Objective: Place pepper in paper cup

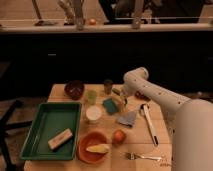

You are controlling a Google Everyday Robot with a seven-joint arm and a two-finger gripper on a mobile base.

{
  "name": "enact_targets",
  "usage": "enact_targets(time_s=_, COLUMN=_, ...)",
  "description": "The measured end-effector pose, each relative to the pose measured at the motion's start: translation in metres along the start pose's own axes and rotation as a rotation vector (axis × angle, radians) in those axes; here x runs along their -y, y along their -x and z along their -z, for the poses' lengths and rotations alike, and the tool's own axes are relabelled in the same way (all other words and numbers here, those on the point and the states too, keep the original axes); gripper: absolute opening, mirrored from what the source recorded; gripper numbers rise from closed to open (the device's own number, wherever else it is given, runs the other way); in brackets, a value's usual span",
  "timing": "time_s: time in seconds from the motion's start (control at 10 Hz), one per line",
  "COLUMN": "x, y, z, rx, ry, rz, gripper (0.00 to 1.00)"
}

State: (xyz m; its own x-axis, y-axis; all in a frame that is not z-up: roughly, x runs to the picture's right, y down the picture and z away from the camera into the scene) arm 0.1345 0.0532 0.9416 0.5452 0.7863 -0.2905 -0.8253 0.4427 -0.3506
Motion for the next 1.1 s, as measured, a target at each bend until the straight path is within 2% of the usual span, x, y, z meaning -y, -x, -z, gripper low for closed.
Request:
enact_targets(time_s=0.2, x=0.000, y=0.004, z=0.019, rx=0.013, ry=0.002, rz=0.032, gripper=0.00)
enact_targets(time_s=0.6, x=-0.015, y=0.004, z=0.044, rx=-0.005, ry=0.022, rz=0.141, gripper=0.00)
enact_targets(time_s=1.1, x=-0.052, y=-0.002, z=0.070, rx=-0.006, ry=0.063, rz=0.297, gripper=0.00)
